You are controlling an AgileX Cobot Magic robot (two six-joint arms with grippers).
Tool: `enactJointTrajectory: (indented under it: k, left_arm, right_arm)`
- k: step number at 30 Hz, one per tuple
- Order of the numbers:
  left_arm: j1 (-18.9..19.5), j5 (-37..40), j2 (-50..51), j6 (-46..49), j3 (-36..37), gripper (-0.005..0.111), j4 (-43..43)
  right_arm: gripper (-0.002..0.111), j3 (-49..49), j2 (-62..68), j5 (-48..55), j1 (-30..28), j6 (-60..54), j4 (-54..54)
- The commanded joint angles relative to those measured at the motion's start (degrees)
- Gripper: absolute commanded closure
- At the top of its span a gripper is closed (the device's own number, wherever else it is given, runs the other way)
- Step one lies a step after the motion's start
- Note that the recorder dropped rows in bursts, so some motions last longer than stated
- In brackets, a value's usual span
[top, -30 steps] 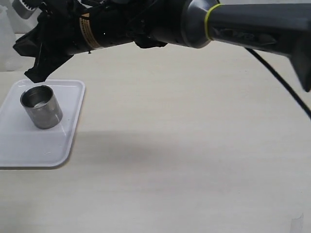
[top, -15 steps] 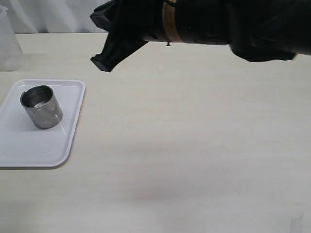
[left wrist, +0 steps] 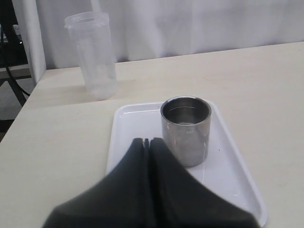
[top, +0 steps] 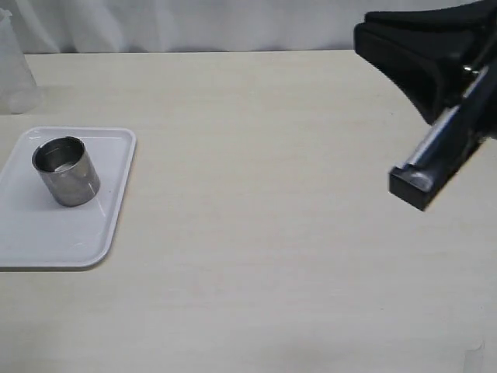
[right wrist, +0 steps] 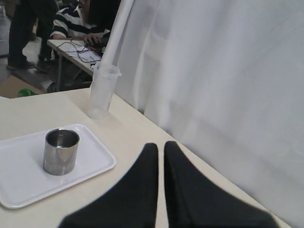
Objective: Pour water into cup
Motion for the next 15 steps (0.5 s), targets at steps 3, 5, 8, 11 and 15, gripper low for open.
enactJointTrajectory:
  k: [3, 5, 8, 11, 15]
  left_arm:
    - [0.06, -0.65, -0.12, -0.42, 0.19, 0.107, -0.03]
    - [0.06, -0.78, -0.12, -0.42, 0.19, 0.107, -0.03]
    - [0.06, -0.78, -0.12, -0.42, 0.19, 0.107, -0.03]
    - [0.06, -0.78, -0.12, -0.42, 0.19, 0.107, -0.03]
    - [0.06, -0.78, -0.12, -0.42, 0.19, 0.107, -0.03]
  right_arm:
    - [0.104, 3.21, -9.16, 0.20, -0.03, 0.44, -0.06]
    - [0.104, 3.43, -11.95, 0.20, -0.03, 0.44, -0.06]
    - [0.104, 3.43, -14.42, 0.20, -0.03, 0.44, -0.06]
    - [0.104, 3.43, -16.39, 0.20, -0.03, 0.44, -0.06]
    - [0.104, 3.43, -18.52, 0.20, -0.03, 0.44, -0.06]
